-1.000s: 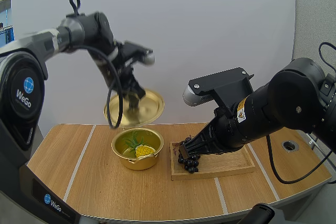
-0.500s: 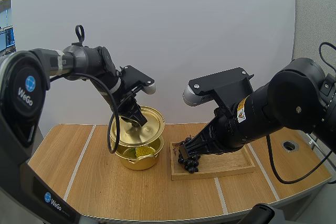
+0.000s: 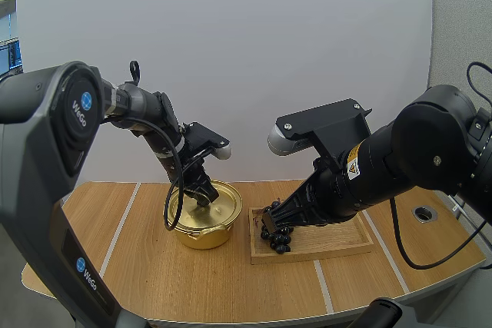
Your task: Open the pot, put the pineapple inside, and close it
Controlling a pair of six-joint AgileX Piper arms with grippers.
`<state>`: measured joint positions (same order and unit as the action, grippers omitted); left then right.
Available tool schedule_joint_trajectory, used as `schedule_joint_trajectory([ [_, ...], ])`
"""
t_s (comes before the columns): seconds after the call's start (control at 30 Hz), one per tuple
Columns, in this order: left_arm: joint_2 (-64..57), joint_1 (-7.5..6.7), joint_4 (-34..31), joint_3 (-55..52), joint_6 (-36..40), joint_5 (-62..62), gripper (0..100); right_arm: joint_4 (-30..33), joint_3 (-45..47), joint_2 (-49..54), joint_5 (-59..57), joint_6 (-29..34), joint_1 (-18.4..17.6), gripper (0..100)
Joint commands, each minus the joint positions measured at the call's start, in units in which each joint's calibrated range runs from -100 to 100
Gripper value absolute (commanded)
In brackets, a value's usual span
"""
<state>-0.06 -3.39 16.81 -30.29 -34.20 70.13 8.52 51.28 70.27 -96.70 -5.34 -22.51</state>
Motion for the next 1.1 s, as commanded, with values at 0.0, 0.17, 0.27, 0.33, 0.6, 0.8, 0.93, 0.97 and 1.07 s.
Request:
schedule_joint_trajectory([
  [0.0, 1.55, -0.24, 0.91, -0.14, -0.21, -0.71, 0, 0.31, 0.04, 0.68, 0.59, 0.18, 0.33, 0],
  [0.17, 1.61, -0.24, 0.68, -0.14, -0.21, 0.79, 9, 0.31, 0.04, 0.68, 0.59, 0.18, 0.33, 0],
  [0.27, 1.49, -0.24, 0.44, -0.14, -0.61, 1.49, 40, 0.31, 0.04, 0.68, 0.59, 0.18, 0.33, 0],
  [0.33, 1.23, -0.24, 0.44, -0.14, -1.27, 2.94, 87, 0.31, 0.04, 0.68, 0.59, 0.18, 0.33, 0],
  [0.6, -4.04, -0.24, 0.00, 3.25, -1.18, 12.80, 100, 0.31, 0.04, 0.68, 0.59, 0.18, 0.33, 0],
  [0.8, -14.25, -0.24, -3.99, 12.59, 2.57, 17.49, 100, 0.31, 0.04, 0.68, 0.59, 0.18, 0.33, 0],
  [0.93, -22.41, -0.24, -6.48, 19.69, 3.52, 17.84, 100, 0.31, 0.04, 0.68, 0.59, 0.18, 0.33, 0],
  [0.97, -23.89, -0.24, -6.80, 21.13, 3.52, 17.84, 100, 0.31, 0.04, 0.68, 0.59, 0.18, 0.33, 0],
  [1.07, -29.30, -0.24, -7.78, 25.39, 3.52, 17.84, 100, 0.31, 0.04, 0.68, 0.59, 0.18, 0.33, 0],
])
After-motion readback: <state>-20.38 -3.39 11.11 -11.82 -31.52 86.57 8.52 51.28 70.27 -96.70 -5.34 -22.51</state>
